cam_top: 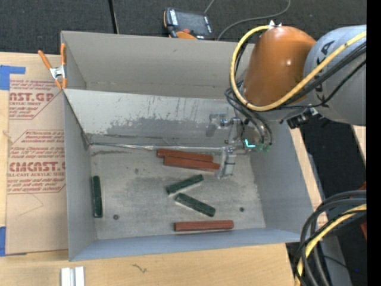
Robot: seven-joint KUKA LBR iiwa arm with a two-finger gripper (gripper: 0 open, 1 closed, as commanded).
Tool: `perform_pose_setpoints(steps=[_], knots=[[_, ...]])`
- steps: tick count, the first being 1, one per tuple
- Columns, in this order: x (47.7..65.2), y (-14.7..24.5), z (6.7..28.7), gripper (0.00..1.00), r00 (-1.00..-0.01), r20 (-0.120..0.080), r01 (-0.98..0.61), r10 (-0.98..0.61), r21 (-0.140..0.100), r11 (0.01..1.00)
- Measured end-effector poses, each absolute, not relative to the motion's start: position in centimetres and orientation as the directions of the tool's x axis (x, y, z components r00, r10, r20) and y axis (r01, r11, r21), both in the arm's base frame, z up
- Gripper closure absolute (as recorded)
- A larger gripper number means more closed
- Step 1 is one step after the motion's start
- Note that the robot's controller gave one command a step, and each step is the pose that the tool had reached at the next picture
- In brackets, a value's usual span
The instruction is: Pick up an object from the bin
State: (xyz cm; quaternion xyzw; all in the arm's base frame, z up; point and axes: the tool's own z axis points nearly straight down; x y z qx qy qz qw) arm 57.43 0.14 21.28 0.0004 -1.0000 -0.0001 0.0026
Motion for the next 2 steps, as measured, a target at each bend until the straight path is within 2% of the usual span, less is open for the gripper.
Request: perform_pose_setpoints(steps=[1, 2], knots=[[55.1, 1.9, 8.0, 0.0, -0.967, 0.005, 0.256, 0.256, 0.0, 0.967], [49.8, 3.1, 7.0, 0.0, -0.998, 0.0, 0.062, 0.062, 0.0, 0.998]])
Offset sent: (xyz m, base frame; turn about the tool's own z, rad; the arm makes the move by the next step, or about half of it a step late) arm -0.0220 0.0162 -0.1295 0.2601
